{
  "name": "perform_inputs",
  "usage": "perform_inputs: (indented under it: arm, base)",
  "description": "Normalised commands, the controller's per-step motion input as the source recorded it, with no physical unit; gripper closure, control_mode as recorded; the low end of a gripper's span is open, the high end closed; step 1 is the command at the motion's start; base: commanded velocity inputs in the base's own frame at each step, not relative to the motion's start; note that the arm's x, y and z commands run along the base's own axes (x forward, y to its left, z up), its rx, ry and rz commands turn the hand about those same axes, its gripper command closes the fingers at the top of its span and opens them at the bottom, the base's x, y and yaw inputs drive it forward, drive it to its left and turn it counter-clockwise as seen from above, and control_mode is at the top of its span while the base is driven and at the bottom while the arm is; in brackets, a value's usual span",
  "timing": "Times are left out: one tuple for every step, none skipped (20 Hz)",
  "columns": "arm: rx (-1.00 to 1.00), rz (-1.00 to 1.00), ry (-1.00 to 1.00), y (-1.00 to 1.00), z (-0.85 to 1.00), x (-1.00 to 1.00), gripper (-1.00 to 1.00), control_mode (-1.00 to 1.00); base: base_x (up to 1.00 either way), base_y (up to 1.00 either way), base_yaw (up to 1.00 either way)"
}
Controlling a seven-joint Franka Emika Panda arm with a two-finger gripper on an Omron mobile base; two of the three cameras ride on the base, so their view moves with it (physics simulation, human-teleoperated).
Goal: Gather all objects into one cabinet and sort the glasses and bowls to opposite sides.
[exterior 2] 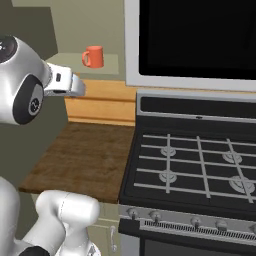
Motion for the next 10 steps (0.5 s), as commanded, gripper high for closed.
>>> perform_inputs:
  arm:
    - [-0.01,0.0,0.0,0.37,0.26,1.0,-1.0,-1.0]
    - [0.0,0.0,0.0,0.36,0.24,1.0,-1.0,-1.0]
    - [0.0,0.0,0.05,0.24,0.25,0.95,-1.0,-1.0]
    - [0.0,0.0,0.11,0.27,0.26,0.91,-1.0,-1.0]
    - [0.0,0.0,0.15,0.38,0.24,0.84,-1.0,-1.0]
    - [-0.02,-0.03,0.26,0.49,0.11,0.89,-1.0,-1.0]
    - [-0.03,-0.05,0.39,0.56,0.0,0.81,-1.0,-1.0]
    - [-0.02,-0.07,0.37,0.45,0.0,0.62,-1.0,-1.0]
    - [0.0,-0.03,0.23,0.19,0.0,0.34,-1.0,-1.0]
    - [0.0,0.0,0.11,0.0,0.0,0.07,-1.0,-1.0]
  base:
    - [0.0,0.0,0.0]
    - [0.0,0.0,0.0]
    - [0.0,0.0,0.0]
    - [0.0,0.0,0.0]
    - [0.0,0.0,0.0]
    - [0.0,0.0,0.0]
    - [0.0,0.0,0.0]
    - [0.0,0.0,0.0]
    - [0.0,0.0,0.0]
    - [0.0,0.0,0.0]
